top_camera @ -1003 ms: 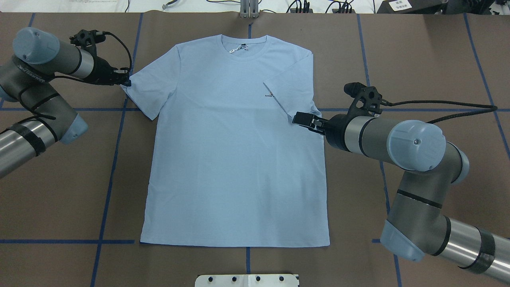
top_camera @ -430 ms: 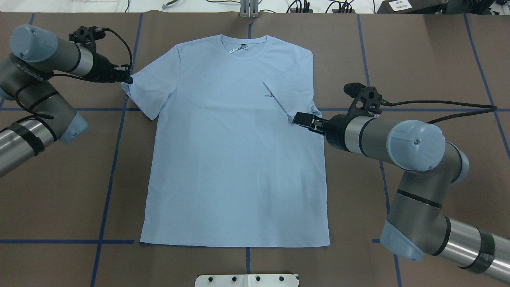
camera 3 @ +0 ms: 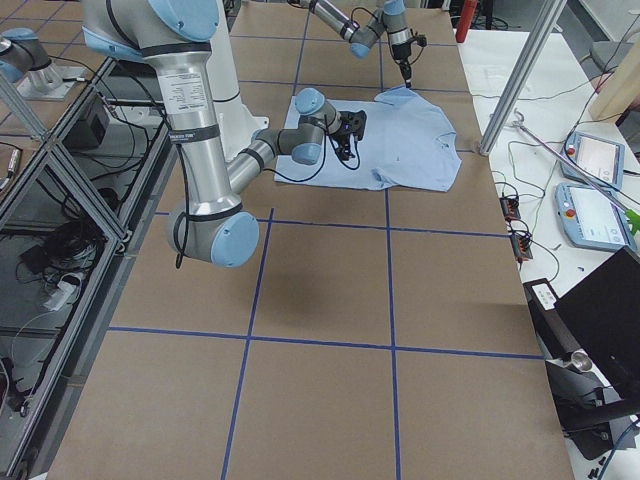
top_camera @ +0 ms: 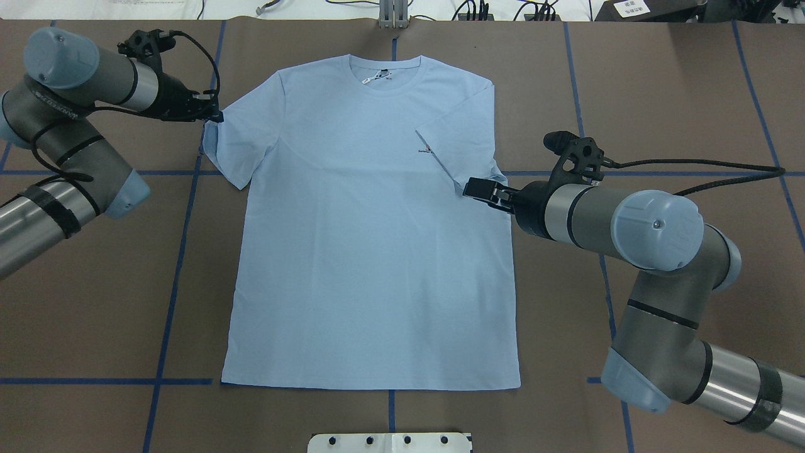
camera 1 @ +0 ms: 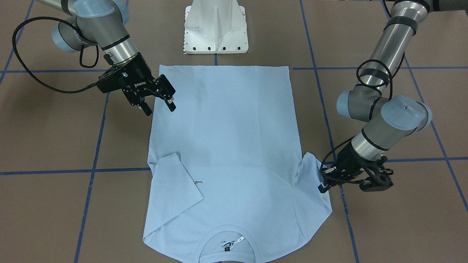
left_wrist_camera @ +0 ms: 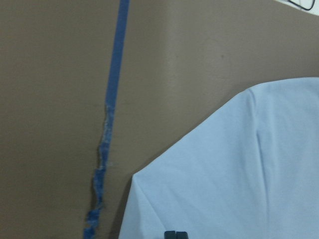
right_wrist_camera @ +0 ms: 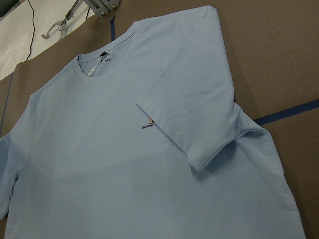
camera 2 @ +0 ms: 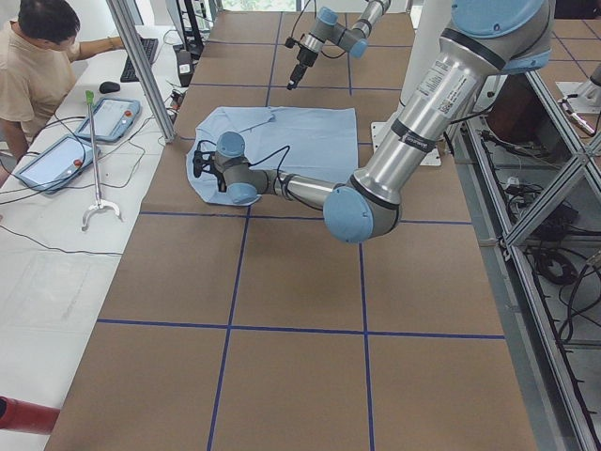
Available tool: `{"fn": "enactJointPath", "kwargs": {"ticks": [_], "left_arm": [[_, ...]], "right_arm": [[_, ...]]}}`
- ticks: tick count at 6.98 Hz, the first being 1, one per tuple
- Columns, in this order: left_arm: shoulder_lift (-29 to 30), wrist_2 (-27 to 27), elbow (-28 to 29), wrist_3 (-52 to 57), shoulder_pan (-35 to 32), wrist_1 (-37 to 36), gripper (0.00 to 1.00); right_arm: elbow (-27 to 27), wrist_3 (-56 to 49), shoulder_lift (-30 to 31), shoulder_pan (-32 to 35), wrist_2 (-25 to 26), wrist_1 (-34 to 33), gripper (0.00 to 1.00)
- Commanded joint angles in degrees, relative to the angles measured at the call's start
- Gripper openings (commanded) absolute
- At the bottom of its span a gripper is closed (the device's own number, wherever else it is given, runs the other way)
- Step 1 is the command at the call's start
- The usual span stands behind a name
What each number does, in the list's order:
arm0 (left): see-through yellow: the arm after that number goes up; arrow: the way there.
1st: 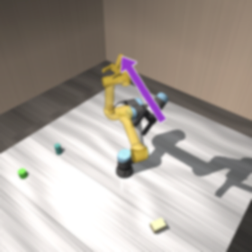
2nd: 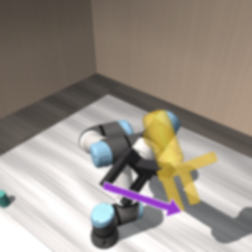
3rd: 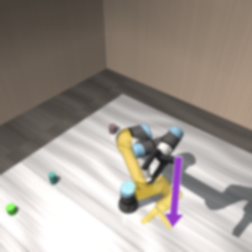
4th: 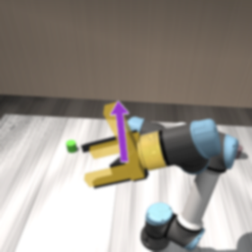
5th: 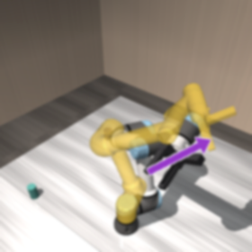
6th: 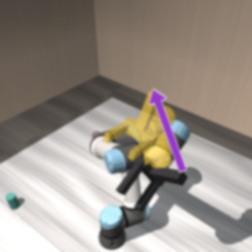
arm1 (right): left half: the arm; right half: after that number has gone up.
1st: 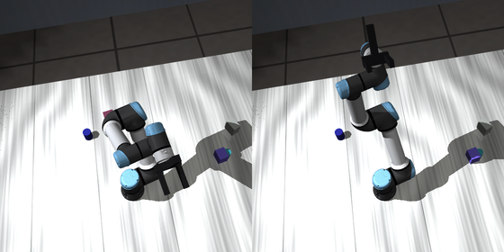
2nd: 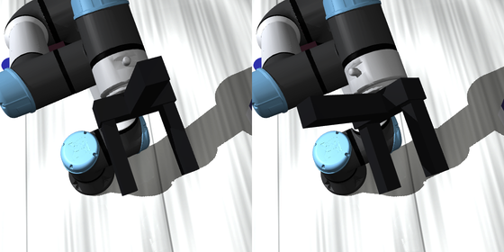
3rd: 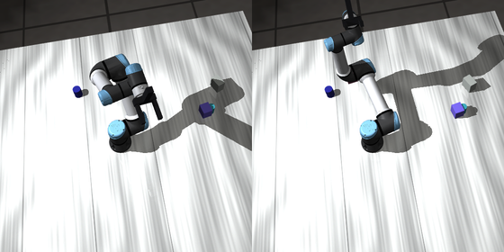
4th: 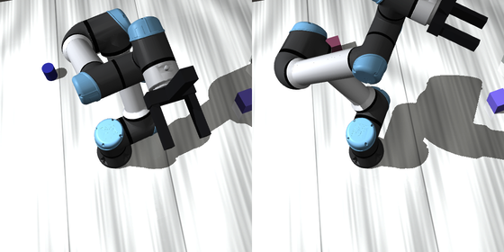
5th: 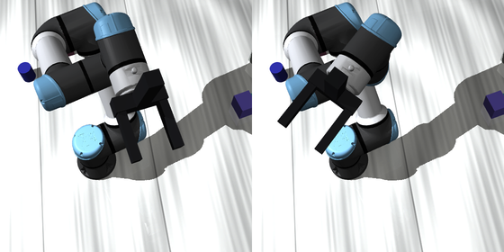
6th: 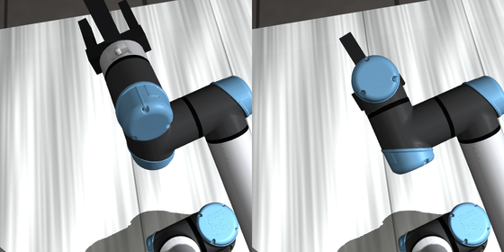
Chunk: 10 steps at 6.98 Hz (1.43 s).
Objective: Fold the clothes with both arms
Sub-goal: 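Fold the sleeve inward across the chest with the left gripper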
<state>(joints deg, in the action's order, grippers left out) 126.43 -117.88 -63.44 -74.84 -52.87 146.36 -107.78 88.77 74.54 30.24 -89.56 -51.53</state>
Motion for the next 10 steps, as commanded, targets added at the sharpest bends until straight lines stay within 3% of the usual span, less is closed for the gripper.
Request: {"fn": "enactJointPath", "kwargs": {"ticks": [1,5,6,7,8,10], "left_arm": [[6.4,5.6,-0.2,-3.9,4.4,-5.5,0.00],[9.6,12.6,1.5,-6.4,9.3,-6.2,0.00],[9.7,12.6,1.2,-6.5,9.4,-6.2,0.37],[9.7,12.5,-0.1,-8.7,9.5,-6.3,0.50],[7.5,12.5,-5.8,-10.5,10.6,-6.6,0.57],[-3.8,12.1,-23.4,-14.2,11.9,-8.9,0.58]], "right_arm": [[0.0,0.0,0.8,0.0,0.0,0.1,1.00],[0.7,-0.1,0.8,-0.1,0.0,0.2,1.00],[0.7,0.0,0.7,-0.2,0.1,0.2,1.00],[0.7,0.1,0.6,-0.4,0.1,0.0,1.00],[0.6,0.2,0.5,-0.9,0.5,-0.1,1.00],[-0.1,5.1,1.2,-8.7,7.3,-0.2,1.00]]}}
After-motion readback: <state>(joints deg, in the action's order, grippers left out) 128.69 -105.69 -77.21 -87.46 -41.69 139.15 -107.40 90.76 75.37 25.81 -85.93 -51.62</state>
